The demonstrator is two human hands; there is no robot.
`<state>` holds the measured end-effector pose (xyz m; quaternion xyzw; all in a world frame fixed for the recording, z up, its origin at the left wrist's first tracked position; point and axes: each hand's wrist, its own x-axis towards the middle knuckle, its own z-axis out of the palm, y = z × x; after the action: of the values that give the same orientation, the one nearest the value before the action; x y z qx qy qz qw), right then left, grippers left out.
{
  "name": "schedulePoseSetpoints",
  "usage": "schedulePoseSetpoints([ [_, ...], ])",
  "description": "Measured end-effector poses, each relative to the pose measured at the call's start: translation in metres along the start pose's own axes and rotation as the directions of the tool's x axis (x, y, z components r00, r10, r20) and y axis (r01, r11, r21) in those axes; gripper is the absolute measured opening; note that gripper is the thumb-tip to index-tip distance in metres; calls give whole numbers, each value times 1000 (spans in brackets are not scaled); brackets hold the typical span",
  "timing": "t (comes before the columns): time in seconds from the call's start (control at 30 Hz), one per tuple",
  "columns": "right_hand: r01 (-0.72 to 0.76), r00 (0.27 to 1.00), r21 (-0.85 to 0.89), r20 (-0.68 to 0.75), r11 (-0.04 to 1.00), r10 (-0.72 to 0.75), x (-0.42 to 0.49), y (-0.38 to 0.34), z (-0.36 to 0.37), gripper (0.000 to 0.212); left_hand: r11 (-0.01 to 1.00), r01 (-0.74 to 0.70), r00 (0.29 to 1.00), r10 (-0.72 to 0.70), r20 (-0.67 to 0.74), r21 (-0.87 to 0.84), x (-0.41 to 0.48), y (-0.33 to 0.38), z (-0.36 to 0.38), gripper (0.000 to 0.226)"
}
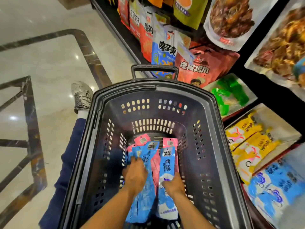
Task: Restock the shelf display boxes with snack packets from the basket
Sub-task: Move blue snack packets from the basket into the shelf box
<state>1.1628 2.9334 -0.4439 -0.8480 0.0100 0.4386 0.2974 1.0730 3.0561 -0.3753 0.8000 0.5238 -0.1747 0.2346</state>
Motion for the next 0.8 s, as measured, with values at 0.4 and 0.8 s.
schedulePoseSetpoints([
  [0.4, -69, 997, -119, 12, 990, 71, -20, -8, -13, 64, 943, 153, 987, -160, -1, -297, -7, -27, 45, 89],
  [0.8, 100, 994, -11, 39, 995, -100, -64, -45, -45, 46, 861, 264, 963, -260, 70, -436, -18, -43, 4, 35],
])
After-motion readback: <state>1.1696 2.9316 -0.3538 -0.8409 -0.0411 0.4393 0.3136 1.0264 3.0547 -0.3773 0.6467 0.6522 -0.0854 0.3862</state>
